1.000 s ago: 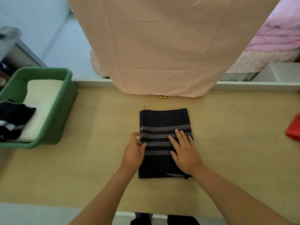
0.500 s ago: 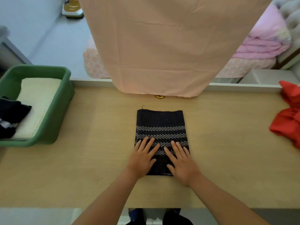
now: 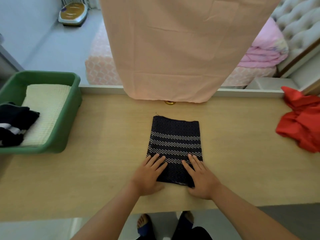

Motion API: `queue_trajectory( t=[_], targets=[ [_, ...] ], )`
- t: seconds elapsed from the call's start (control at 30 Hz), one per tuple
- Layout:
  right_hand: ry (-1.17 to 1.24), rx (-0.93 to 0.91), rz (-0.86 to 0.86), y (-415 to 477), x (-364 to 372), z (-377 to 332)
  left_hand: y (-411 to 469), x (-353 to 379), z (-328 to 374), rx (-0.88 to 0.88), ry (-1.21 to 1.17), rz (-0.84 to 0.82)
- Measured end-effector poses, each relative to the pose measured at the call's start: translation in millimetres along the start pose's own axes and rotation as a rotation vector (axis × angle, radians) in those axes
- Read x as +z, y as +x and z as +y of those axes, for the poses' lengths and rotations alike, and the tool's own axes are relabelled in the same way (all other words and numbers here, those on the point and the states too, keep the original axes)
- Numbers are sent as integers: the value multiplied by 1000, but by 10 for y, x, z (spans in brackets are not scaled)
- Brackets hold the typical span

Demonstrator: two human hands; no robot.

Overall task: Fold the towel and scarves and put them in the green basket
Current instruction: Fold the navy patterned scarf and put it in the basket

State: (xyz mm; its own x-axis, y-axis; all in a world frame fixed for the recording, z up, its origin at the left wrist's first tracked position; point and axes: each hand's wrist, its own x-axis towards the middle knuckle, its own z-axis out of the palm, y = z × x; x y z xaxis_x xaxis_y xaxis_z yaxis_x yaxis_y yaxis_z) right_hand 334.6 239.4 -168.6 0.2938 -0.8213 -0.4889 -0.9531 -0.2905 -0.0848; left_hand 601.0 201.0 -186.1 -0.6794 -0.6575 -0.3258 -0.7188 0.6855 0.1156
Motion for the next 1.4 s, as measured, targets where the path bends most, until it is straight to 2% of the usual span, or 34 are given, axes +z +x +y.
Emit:
queue_trajectory(
  t=[0.33, 0.47, 0.6, 0.7, 0.77, 0.9, 1.0, 1.17, 1.2, 1.27, 1.3, 1.4],
  targets=[
    [25, 14, 51, -166, -1, 26, -143, -64, 131, -118, -4, -130],
    [196, 54, 88, -251, 41, 47, -236, -162, 314, -147, -22, -140],
    [481, 157, 243, -416, -118, 156, -410, -183, 413, -95, -69, -38],
    [692, 198, 276, -490, -328, 270, -545, -182, 508, -124, -150, 1],
    [754, 200, 308, -519, -425, 339, -532, -175, 561, -172, -289, 107],
    [872, 217, 403, -518, -488, 460, -383, -346, 630, -280, -609, 451],
    [1018, 288, 474, -411, -537, 531, -170, -600, 596, -452, -888, 502],
    [851, 422, 489, -98, -520, 627, 344, -874, 363, -660, -1019, 520],
    [825, 456, 478, -23, -490, 658, 426, -902, 304, -677, -1136, 509],
    [787, 516, 456, 119, -411, 719, 530, -893, 184, -623, -1415, 374],
    [764, 537, 454, 182, -376, 740, 573, -854, 117, -561, -1436, 286],
    [706, 590, 498, 333, -293, 778, 658, -664, -17, -372, -1253, 109]
  ],
)
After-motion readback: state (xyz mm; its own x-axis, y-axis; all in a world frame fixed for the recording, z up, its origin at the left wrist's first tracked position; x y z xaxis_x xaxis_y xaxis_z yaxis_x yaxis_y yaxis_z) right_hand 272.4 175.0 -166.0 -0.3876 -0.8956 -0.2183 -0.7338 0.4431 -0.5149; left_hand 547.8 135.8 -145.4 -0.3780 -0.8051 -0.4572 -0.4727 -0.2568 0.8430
